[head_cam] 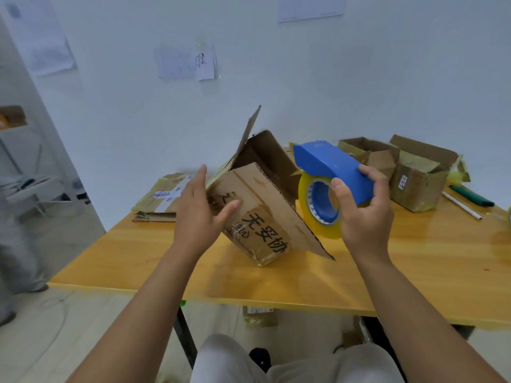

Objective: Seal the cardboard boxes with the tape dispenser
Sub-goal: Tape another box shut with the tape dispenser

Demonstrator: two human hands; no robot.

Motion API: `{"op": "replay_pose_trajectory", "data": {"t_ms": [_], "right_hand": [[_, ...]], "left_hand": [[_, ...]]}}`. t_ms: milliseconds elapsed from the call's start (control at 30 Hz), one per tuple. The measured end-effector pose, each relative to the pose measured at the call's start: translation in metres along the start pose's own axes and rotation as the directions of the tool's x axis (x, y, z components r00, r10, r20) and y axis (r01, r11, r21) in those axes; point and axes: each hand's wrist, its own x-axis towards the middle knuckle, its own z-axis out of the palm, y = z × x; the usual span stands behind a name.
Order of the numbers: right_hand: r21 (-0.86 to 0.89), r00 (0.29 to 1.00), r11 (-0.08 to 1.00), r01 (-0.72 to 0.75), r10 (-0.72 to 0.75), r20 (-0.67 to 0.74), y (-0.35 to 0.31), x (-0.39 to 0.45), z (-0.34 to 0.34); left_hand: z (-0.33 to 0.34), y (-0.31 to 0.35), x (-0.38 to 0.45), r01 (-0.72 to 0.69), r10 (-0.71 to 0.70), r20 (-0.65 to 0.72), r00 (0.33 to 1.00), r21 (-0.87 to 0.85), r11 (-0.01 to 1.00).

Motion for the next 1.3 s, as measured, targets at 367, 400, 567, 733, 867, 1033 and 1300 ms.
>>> {"op": "replay_pose_trajectory", "data": {"t_ms": [367,400,567,733,867,1033,1300], "right_hand": [[0.035,0.999,0.999,-0.028,0.027,0.03,-0.004,-0.004,0.003],[0.04,0.999,0.999,-0.031,0.03,0.035,-0.005,-0.004,0.004],[0.029,0.998,0.999,-0.034,0.032,0.063,-0.004,-0.002,0.007],[0.012,0.998,0.999,-0.03,0.029,0.064,0.0,0.0,0.004],[0.027,0.999,0.999,-0.032,0.033,-0.007,0.0,0.007,-0.002],[0.063,0.993,0.998,-0.013,0.02,-0.114,-0.002,0.021,-0.011],[0.038,0.99,0.999,0.005,0.001,-0.141,0.003,0.029,-0.014]], "left_hand": [[-0.013,0.002,0.002,-0.123,0.085,-0.15,0.985,-0.264,0.957],[-0.012,-0.003,-0.002,-0.088,0.043,-0.161,0.986,-0.283,0.955],[0.002,-0.024,-0.026,-0.038,-0.032,-0.187,0.982,-0.357,0.933],[0.024,-0.034,-0.044,0.035,-0.123,-0.181,0.976,-0.424,0.905],[0.035,-0.036,-0.046,0.019,-0.103,-0.216,0.971,-0.36,0.933],[0.046,-0.032,-0.04,0.16,-0.219,-0.127,0.967,-0.367,0.917],[0.073,-0.018,-0.01,0.214,-0.257,-0.054,0.965,-0.407,0.888]]}}
